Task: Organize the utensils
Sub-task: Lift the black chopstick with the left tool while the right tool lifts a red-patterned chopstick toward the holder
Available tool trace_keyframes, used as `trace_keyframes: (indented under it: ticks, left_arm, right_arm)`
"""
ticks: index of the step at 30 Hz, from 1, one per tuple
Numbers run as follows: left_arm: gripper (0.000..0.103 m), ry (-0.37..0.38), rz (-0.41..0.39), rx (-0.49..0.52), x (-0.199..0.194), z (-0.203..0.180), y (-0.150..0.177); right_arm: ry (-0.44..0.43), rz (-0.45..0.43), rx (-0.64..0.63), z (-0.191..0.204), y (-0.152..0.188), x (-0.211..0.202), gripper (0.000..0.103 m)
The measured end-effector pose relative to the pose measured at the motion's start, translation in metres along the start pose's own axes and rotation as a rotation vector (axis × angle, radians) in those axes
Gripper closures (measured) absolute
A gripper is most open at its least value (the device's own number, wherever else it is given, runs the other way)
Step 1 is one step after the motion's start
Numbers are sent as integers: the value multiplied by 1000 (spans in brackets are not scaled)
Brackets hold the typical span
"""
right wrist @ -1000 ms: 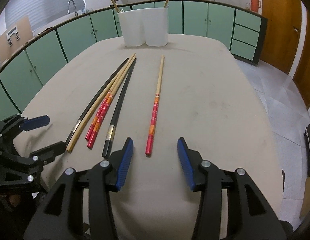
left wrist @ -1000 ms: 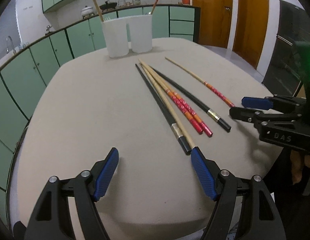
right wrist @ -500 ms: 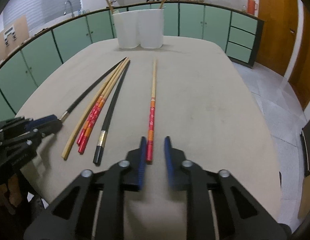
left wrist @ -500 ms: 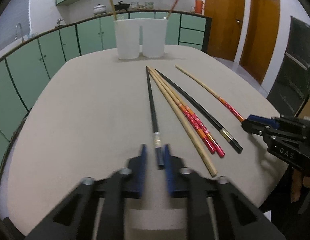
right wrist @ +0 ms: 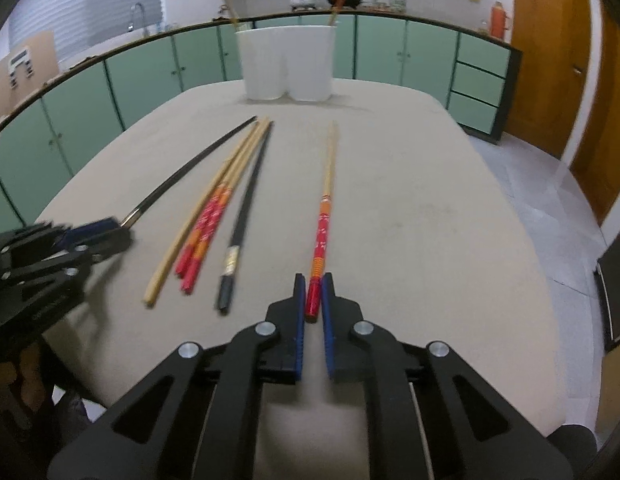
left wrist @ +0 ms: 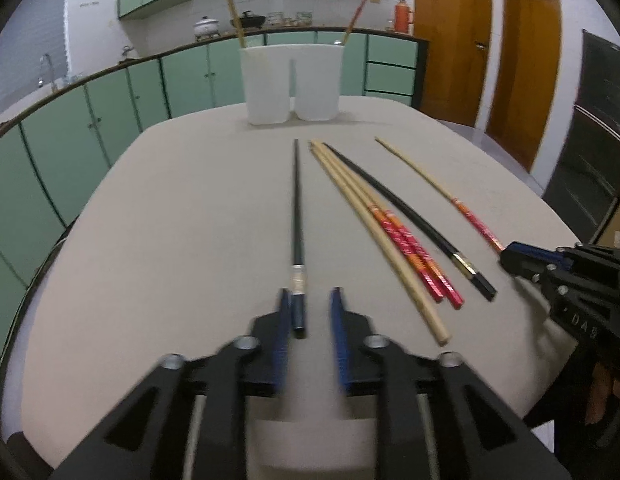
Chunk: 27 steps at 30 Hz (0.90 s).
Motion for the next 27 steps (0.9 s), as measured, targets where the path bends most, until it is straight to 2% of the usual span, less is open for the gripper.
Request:
trace_keyframes:
  ticks: [4,6,9,15,21,27]
  left_arm:
    - [76,16,-15,3,3,-3,-1]
    - [92,32,-15,-5,5,-2,-3]
    - [95,66,-5,-34,3,2,-6]
    - [96,87,-29,-67,-24,9,-23]
    - [96,93,-90,-85,-56,22,-54]
    - [96,93,-158,-81,-86,39,-92]
  right_arm:
    - [7,1,-13,2,3,0,93]
    - [1,0,-2,1,1,1,95]
    - [-6,3,14,-1,-2,2,97]
    - [-8,-38,35,1,-21,-26,98]
    - [-18,-87,5,10,-65,-68,98]
    - [-40,-95,-75,24,-114,-95,98]
Point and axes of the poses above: each gripper's, at about its wrist camera, not at the fingertips, and x roughly the way its jaws point, z to its left, y to its underside, the point moved 5 cm from there along x, roughly the way its jaws point, and after that the axes turned 12 degrees about -y, right-handed, at the moved point
